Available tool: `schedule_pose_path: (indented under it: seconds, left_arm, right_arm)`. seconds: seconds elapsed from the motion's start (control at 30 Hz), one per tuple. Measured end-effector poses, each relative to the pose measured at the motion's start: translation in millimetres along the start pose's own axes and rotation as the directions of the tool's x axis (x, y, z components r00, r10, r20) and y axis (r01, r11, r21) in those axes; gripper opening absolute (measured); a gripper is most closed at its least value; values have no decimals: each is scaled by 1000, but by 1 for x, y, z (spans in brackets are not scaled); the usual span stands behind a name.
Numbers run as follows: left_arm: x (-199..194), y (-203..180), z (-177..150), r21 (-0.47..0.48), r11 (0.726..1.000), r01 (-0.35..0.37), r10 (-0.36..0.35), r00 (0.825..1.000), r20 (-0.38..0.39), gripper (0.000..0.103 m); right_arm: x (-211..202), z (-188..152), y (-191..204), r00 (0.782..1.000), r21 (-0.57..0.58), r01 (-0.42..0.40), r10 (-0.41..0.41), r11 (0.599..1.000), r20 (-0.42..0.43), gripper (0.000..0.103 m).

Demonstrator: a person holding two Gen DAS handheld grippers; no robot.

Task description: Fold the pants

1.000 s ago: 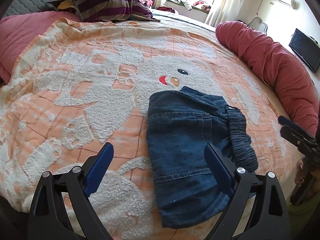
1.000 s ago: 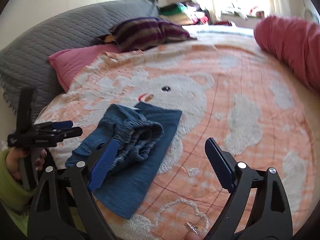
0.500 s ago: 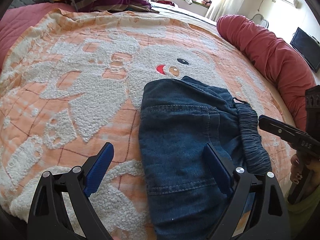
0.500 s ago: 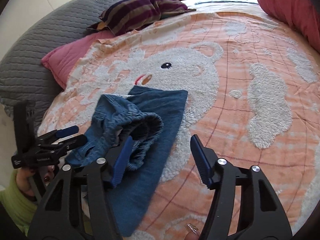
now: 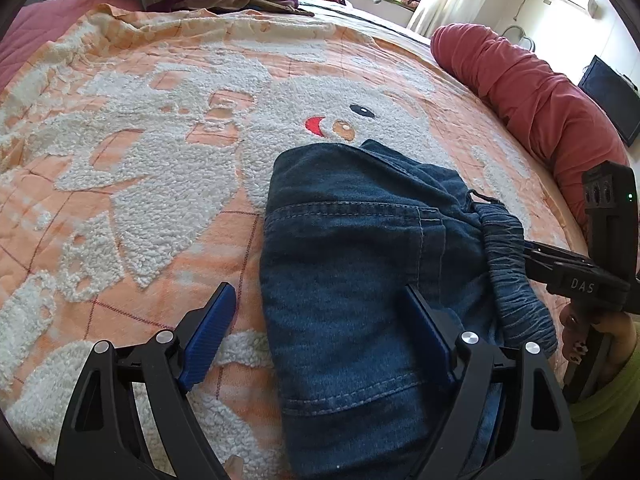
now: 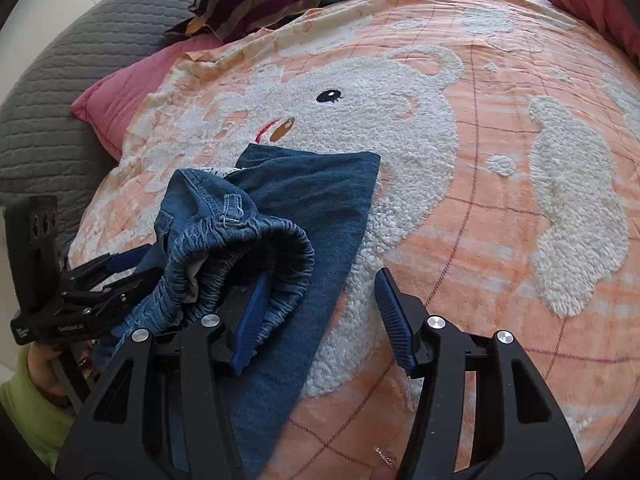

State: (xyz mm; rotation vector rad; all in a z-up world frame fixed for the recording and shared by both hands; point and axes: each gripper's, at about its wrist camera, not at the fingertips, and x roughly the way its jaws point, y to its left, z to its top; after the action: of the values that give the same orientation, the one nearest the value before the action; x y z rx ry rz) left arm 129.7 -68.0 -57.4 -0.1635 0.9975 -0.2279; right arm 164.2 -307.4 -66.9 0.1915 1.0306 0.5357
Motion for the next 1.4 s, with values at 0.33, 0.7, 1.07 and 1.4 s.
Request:
schedule_pose_path:
  seconds: [0.33, 0.7, 1.07, 1.4]
  left_arm:
    - [3, -5, 3, 4, 1000, 17, -17, 1000, 8, 66]
    - [-12, -24, 2, 65, 998, -3, 0, 999, 49, 23]
    - [-34, -19, 25, 46, 999, 16, -20, 994, 107, 13]
    - [-37, -7, 59, 16, 1000, 0, -3, 985, 172, 13]
  right_arm:
    - [10, 4, 4, 999, -39, -35, 35, 999, 5, 32]
    - [-5, -1, 34, 997, -152, 21, -9, 988, 74, 8]
    - [-23, 18, 56, 989, -203, 18, 12, 979, 146, 7]
    - [-14, 57, 67, 980, -225, 46, -1, 973, 198, 7]
